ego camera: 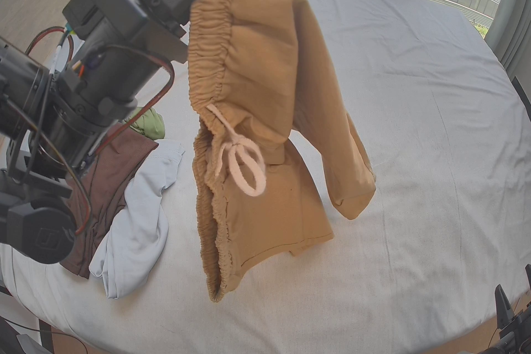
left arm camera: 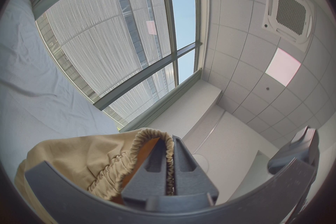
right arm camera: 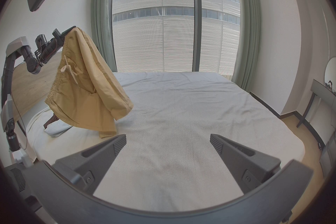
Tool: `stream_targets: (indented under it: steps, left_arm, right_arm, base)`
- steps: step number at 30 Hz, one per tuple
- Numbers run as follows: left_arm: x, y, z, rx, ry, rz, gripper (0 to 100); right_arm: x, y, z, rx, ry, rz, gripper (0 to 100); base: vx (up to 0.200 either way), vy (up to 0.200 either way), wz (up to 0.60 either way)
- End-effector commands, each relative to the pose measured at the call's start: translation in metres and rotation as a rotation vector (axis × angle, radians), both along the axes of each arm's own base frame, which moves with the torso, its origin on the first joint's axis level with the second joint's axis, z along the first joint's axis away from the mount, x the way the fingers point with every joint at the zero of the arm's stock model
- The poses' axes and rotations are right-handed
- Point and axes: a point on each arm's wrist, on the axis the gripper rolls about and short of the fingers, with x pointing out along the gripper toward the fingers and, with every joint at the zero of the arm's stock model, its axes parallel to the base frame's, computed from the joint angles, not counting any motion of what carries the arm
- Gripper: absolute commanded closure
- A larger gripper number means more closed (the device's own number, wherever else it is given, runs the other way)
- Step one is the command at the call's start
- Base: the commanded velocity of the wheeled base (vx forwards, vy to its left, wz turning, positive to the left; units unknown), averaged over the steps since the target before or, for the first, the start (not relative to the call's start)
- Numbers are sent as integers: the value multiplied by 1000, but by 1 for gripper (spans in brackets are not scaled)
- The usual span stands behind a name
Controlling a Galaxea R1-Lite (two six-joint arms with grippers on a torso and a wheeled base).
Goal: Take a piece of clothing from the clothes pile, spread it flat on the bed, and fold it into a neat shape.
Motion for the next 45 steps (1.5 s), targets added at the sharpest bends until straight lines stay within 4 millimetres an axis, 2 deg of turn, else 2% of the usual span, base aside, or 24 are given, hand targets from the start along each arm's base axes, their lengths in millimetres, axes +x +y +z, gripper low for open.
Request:
stream_targets:
  steps: [1,6,9,17,27,31,40,45]
  left_arm:
    - [-3,5,3,-3,20,2,100]
    - [28,-2,-34,72,114,50,100]
    - [38,-7,-46,82,129,53,100]
    - [42,-10,-53,93,132,56,100]
    - [52,-16,-82,180,109,118,100]
    - [52,-14,-86,204,91,145,100]
    - [60,6,-86,221,62,218,100]
    - [57,12,-78,211,41,234,100]
  right_arm:
    - [0,0,-5,0,1,0,0]
    - [0,0,-5,0,1,0,0]
    - [0,0,-5,0,2,0,0]
    - [0,0,-5,0,1,-1,0]
    - [0,0,-5,6,-2,-7,0]
    - [0,0,-5,6,-2,-6,0]
    - [0,0,-5,6,-1,-9,0]
    - [0,0,-5,8,-2,-9,0]
  base:
    - [0,0,0]
    - [0,0,0]
    - [0,0,0]
    - [0,0,0]
    - [0,0,0]
    - [0,0,0]
    - [0,0,0]
    - [0,0,0]
